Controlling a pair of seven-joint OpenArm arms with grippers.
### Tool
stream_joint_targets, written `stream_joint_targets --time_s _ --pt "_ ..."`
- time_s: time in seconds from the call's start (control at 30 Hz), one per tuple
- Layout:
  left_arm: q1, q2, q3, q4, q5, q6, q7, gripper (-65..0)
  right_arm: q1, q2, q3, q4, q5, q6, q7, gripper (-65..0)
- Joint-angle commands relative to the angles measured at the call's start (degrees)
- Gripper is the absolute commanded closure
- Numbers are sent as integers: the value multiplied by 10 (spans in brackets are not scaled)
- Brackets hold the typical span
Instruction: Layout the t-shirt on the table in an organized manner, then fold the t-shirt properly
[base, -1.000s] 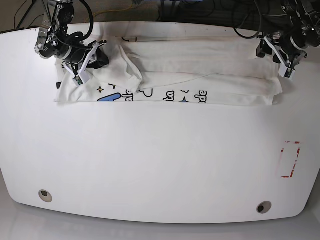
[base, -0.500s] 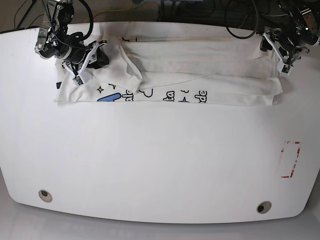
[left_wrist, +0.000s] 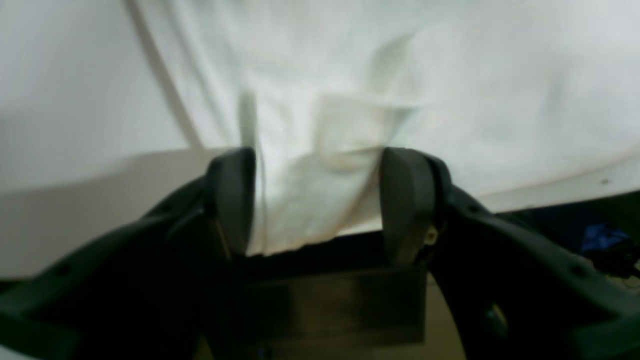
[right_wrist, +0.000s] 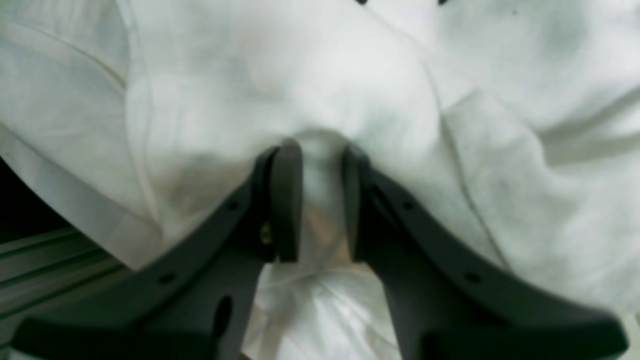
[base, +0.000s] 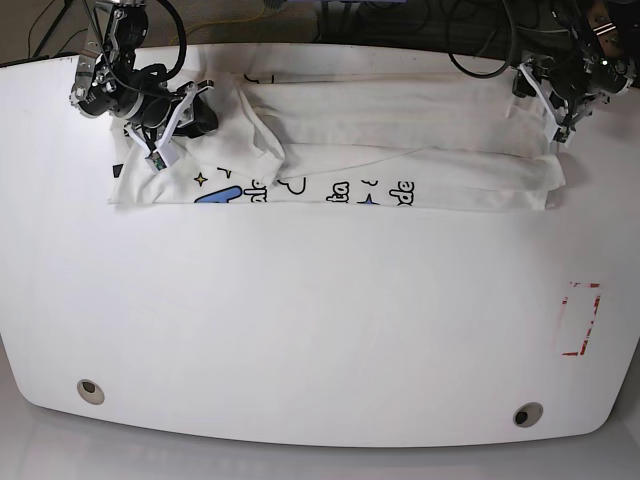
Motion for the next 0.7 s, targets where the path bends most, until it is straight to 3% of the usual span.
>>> stream_joint_targets --time_s 0.0,0.07,0.33,0.43,0.67 --pt "1 -5 -1 0 4 -1 2 -364 -2 6 3 0 -21 -5 -15 -144" --pt "1 -5 -1 0 3 -1 -4 -342 -2 6 3 0 -21 -5 -15 -144" --pt "2 -5 -1 1 3 -2 -17 -150 -2 6 3 0 -21 -5 -15 -144" --pt "2 -5 -1 1 3 -2 -17 -121 -2 6 3 0 -21 -5 -15 -144" --pt "2 -7 -2 2 3 -3 -16 -119 -2 5 3 0 -21 -5 -15 -144"
